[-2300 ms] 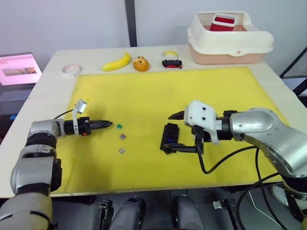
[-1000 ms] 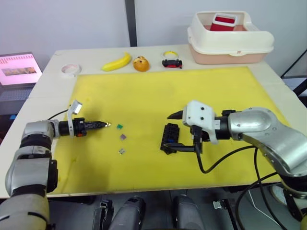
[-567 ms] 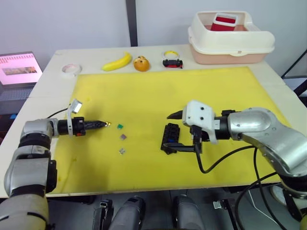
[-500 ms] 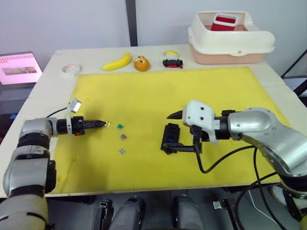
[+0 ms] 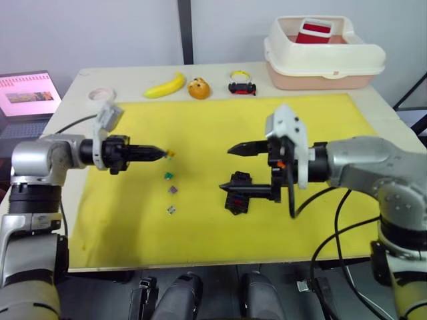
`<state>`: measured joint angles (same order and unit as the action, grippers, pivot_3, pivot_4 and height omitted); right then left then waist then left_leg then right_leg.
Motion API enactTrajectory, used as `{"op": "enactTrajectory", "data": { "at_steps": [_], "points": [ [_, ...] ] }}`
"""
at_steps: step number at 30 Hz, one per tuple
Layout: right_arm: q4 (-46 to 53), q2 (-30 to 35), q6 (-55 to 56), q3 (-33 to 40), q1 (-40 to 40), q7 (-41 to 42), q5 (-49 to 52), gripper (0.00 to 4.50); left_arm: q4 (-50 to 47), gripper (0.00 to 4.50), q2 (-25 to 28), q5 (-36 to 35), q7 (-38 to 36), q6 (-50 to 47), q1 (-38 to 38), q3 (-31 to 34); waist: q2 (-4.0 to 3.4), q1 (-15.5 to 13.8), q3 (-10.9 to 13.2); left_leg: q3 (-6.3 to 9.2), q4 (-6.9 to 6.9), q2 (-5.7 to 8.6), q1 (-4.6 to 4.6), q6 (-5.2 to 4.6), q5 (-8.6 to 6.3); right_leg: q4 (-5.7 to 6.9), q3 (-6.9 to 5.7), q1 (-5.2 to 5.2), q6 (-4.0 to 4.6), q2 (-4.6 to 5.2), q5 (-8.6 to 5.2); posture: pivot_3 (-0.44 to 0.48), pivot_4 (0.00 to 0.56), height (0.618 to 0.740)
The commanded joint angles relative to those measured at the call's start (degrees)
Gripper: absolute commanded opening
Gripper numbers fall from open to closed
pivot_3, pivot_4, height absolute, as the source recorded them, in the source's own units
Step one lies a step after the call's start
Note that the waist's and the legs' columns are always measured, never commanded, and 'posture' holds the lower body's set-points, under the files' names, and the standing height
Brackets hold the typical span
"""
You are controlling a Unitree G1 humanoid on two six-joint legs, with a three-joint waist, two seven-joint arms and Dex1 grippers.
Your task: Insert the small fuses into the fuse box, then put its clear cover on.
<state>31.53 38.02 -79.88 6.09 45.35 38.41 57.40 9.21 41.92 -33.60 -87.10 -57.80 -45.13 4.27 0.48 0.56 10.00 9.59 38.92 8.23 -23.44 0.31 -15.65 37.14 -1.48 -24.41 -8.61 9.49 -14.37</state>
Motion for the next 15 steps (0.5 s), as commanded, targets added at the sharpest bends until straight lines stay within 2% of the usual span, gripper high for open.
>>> {"op": "enactTrajectory", "data": {
  "at_steps": [1, 7, 10, 12, 15],
  "points": [
    [-2.52, -2.36, -6.11, 5.24, 3.49, -4.67, 7.76, 4.5, -6.58, 0.02, -0.88, -5.06, 1.36, -0.84, -1.3, 1.05, 0.0, 0.13, 0.0, 0.0, 0.0, 0.0, 0.0, 0.0, 0.0, 0.0, 0.0, 0.0, 0.0, 0.0, 0.0, 0.0, 0.15, 0.74],
    [-7.91, -5.88, -12.26, 8.73, 7.51, -12.83, 14.73, 4.5, -10.64, 0.02, -3.24, -8.26, 3.21, 1.11, -1.94, -0.72, -0.02, 0.27, 0.01, -0.01, -0.07, -0.02, 0.01, 0.01, 0.0, 0.01, 0.02, -0.06, 0.0, 0.0, 0.0, 0.0, 0.15, 0.74],
    [-9.43, -5.51, -12.62, 9.23, 8.26, -15.93, 18.28, 3.65, -11.1, 0.0, -4.31, -8.57, 3.94, 2.39, -2.14, -1.74, -0.02, 0.14, 0.01, -0.03, -0.06, 0.0, 0.0, 0.0, 0.0, 0.0, 0.03, -0.05, 0.0, 0.01, 0.0, 0.0, 0.15, 0.74],
    [-10.28, -5.39, -12.44, 9.09, 8.57, -18.08, 20.54, 2.69, -11.08, 0.0, -4.74, -8.5, 4.12, 3.21, -2.19, -2.36, -0.02, 0.12, 0.01, -0.03, -0.06, 0.01, 0.0, 0.01, 0.0, -0.01, 0.02, -0.04, 0.0, 0.01, 0.0, 0.0, 0.15, 0.74],
    [-11.46, -5.8, -11.05, 7.91, 8.59, -22.1, 24.07, 2.69, -10.91, 0.0, -5.71, -8.86, 4.73, 4.1, -2.65, -2.94, -0.02, 0.17, 0.01, -0.03, -0.05, 0.01, 0.0, 0.0, 0.0, -0.01, 0.03, -0.03, 0.0, 0.01, 0.0, 0.0, 0.15, 0.74]
  ]
}}
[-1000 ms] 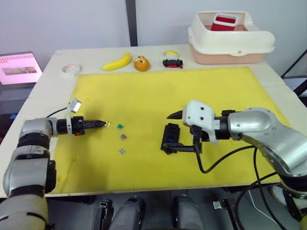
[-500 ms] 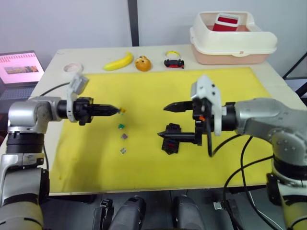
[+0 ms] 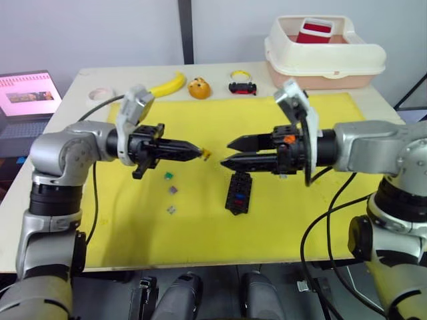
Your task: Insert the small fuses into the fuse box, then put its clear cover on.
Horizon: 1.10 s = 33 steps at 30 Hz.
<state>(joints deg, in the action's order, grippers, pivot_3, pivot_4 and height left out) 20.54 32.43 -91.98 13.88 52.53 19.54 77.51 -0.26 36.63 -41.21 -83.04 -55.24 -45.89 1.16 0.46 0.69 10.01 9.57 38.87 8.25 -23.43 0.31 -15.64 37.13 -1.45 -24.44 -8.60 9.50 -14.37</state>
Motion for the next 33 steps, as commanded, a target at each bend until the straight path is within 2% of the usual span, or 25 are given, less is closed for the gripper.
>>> {"op": "enactTrajectory", "data": {
  "at_steps": [1, 9, 16, 19, 23, 32, 33],
  "points": [
    [-0.76, -0.07, 1.62, -0.32, 1.3, -4.42, 5.18, 2.69, -1.41, 0.0, -0.59, -1.36, 0.87, 1.74, -2.0, 0.05, 0.0, 0.06, 0.0, 0.0, 0.0, 0.0, 0.0, 0.0, 0.0, 0.0, 0.0, 0.0, 0.0, 0.0, 0.0, 0.0, 0.15, 0.74],
    [-1.97, 2.81, 7.41, -5.21, 0.09, -12.66, 14.26, 2.69, -1.05, 0.0, -1.28, -1.36, 1.21, 3.76, -2.55, -1.51, 0.0, 0.12, 0.0, 0.0, -0.01, 0.0, 0.0, 0.0, 0.0, 0.0, 0.0, -0.01, 0.0, 0.0, 0.0, 0.0, 0.15, 0.74],
    [-1.73, 7.67, 13.07, -9.43, -0.64, -16.14, 20.59, 2.69, -0.71, 0.0, -0.97, -1.24, 1.27, 4.62, -2.33, -2.19, 0.0, 0.1, 0.0, -0.01, -0.01, 0.0, 0.0, 0.0, 0.0, -0.02, -0.01, -0.01, 0.0, -0.01, 0.0, 0.0, 0.15, 0.74],
    [-1.25, 9.46, 15.07, -11.05, -0.96, -16.86, 22.36, 1.87, -0.61, 0.0, -0.82, -1.1, 1.24, 4.86, -2.22, -2.3, 0.0, 0.1, 0.0, 0.0, -0.01, 0.0, 0.0, 0.0, 0.0, -0.02, -0.01, -0.01, 0.0, -0.02, 0.0, 0.0, 0.15, 0.74],
    [-0.84, 11.37, 17.35, -12.87, -1.25, -17.32, 23.86, 0.04, -0.43, 0.0, -0.83, -1.14, 1.47, 5.15, -2.3, -2.44, 0.0, 0.09, 0.0, -0.01, -0.01, 0.0, 0.0, 0.0, 0.0, -0.03, -0.01, -0.01, 0.0, -0.02, 0.0, 0.0, 0.15, 0.74],
    [-0.15, 14.14, 20.12, -15.26, -0.88, -16.9, 24.09, 0.04, -0.69, 0.0, 0.76, 0.56, 1.64, 4.87, -1.71, -4.35, 0.01, 0.07, 0.01, -0.01, -0.01, 0.0, 0.0, -0.01, 0.0, -0.04, -0.01, 0.0, 0.0, -0.03, 0.0, 0.0, 0.15, 0.74],
    [1.08, 15.16, 19.11, -15.88, -0.79, -15.58, 21.41, 0.01, -0.74, 0.31, 1.61, 2.23, 1.48, 6.01, -1.34, -5.62, 0.01, 0.05, 0.01, -0.01, -0.01, 0.0, 0.0, -0.01, 0.0, -0.04, -0.01, 0.0, 0.0, -0.03, 0.0, 0.0, 0.15, 0.74]
  ]
}}
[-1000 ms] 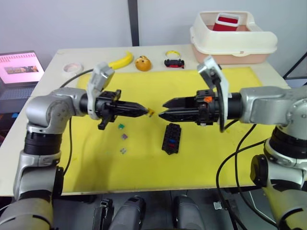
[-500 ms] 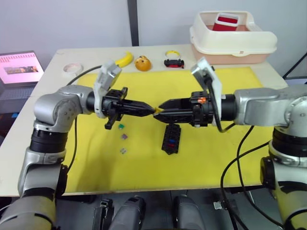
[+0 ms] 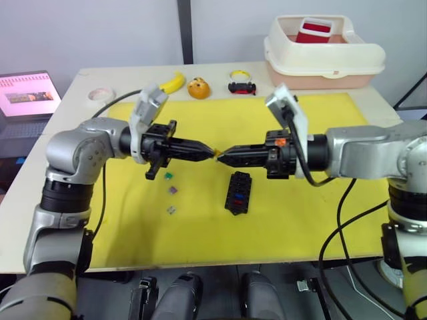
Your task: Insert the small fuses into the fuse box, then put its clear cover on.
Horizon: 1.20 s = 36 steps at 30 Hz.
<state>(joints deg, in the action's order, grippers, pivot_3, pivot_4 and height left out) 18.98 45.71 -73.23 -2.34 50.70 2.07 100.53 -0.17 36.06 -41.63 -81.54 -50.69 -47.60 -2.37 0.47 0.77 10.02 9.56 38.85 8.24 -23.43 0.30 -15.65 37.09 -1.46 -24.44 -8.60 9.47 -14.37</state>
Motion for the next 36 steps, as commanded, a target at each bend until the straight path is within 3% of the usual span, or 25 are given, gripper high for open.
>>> {"op": "enactTrajectory", "data": {
  "at_steps": [1, 4, 9, 10, 19, 36],
  "points": [
    [4.32, 2.92, -0.44, -0.36, 0.95, 3.61, -4.84, 0.0, -0.88, 0.64, 2.95, 3.78, -0.37, 2.43, 0.72, -3.03, -0.01, -0.02, 0.0, 0.0, 0.0, 0.0, 0.0, 0.0, 0.0, 0.0, 0.0, 0.0, 0.0, 0.0, 0.0, 0.0, 0.15, 0.74],
    [9.76, 6.78, -0.54, -2.61, -0.15, 11.1, -15.56, 0.0, -0.83, 1.86, 5.09, 6.64, -1.87, 5.99, 1.5, -5.02, -0.02, -0.04, 0.02, -0.01, -0.03, 0.01, 0.0, -0.01, 0.0, -0.01, 0.0, -0.02, 0.0, -0.02, 0.0, 0.0, 0.15, 0.74],
    [15.05, 13.3, 7.7, -12.16, -4.85, 22.94, -39.37, 0.0, 2.16, 4.28, 2.64, 16.44, 0.81, 20.85, 4.77, -9.42, -0.01, -0.21, 0.02, -0.05, -0.01, 0.02, 0.0, -0.02, -0.01, -0.03, -0.01, 0.0, -0.02, -0.02, -0.01, 0.0, 0.15, 0.74],
    [15.4, 13.84, 9.4, -13.59, -6.02, 24.7, -42.72, 0.0, 2.08, 4.46, 1.9, 17.3, 1.08, 22.29, 5.59, -10.1, -0.01, -0.2, 0.02, -0.08, -0.02, 0.03, 0.0, -0.03, -0.02, -0.04, 0.0, 0.0, -0.03, -0.01, -0.01, 0.0, 0.15, 0.74],
    [15.73, 13.62, 15.51, -15.86, -11.68, 33.53, -57.46, 0.0, 3.62, 4.46, -1.88, 24.61, 3.26, 32.54, 10.3, -14.17, 0.01, -0.21, 0.03, -0.07, -0.03, 0.0, -0.01, -0.02, -0.02, -0.05, 0.0, -0.02, -0.03, 0.0, -0.02, 0.0, 0.15, 0.74],
    [13.16, 8.16, 13.32, -15.27, -12.91, 38.68, -65.82, 0.0, 11.47, 4.46, -8.98, 30.69, 4.7, 39.14, 8.53, -17.15, 0.01, -0.31, 0.03, -0.04, -0.02, 0.02, -0.01, -0.03, -0.02, -0.08, -0.01, 0.01, -0.03, 0.01, -0.01, 0.0, 0.15, 0.74]
  ]
}}
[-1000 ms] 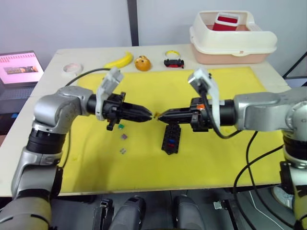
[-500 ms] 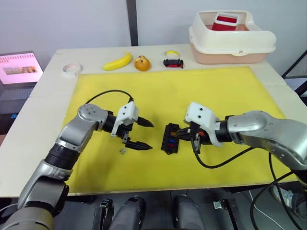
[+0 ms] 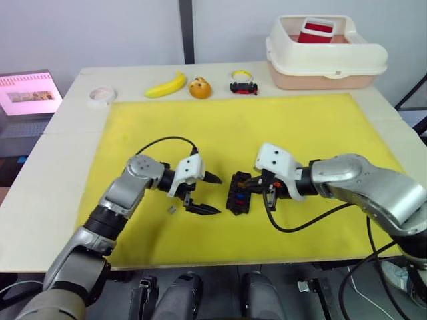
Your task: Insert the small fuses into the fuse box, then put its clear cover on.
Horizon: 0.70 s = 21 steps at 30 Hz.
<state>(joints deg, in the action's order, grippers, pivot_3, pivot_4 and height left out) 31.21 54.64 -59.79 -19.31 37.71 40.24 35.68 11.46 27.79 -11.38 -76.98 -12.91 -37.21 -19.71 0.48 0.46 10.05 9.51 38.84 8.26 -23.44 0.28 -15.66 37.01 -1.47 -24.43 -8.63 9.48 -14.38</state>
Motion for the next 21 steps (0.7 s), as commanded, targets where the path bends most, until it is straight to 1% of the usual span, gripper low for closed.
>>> {"op": "enactTrajectory", "data": {
  "at_steps": [1, 6, 21],
  "points": [
    [0.94, -0.94, -0.23, 1.76, -0.03, 0.58, -1.22, 0.0, 0.03, 4.46, -0.93, 0.58, 0.15, 1.44, -1.95, 0.18, 0.0, -0.03, 0.0, 0.0, 0.0, 0.0, 0.0, 0.0, 0.0, 0.0, 0.0, 0.0, 0.0, 0.0, 0.0, 0.0, 0.15, 0.74],
    [1.36, -1.89, -0.91, 1.81, -0.85, 1.21, -2.18, 0.0, 1.05, 4.46, -1.84, 1.55, 0.1, 2.39, -2.09, -0.19, 0.0, 0.0, 0.0, 0.0, 0.0, 0.0, 0.0, 0.0, 0.0, 0.0, 0.0, 0.0, 0.0, 0.0, 0.0, 0.0, 0.15, 0.74],
    [0.47, -3.15, -0.45, 1.74, -1.53, 2.93, -5.52, 0.0, 2.74, 4.46, -2.33, 3.02, -0.15, 4.29, -2.58, -0.47, 0.0, 0.03, 0.0, 0.0, 0.01, 0.0, 0.0, 0.0, 0.0, 0.0, 0.0, 0.0, 0.0, 0.0, 0.0, 0.0, 0.15, 0.74]
  ]
}}
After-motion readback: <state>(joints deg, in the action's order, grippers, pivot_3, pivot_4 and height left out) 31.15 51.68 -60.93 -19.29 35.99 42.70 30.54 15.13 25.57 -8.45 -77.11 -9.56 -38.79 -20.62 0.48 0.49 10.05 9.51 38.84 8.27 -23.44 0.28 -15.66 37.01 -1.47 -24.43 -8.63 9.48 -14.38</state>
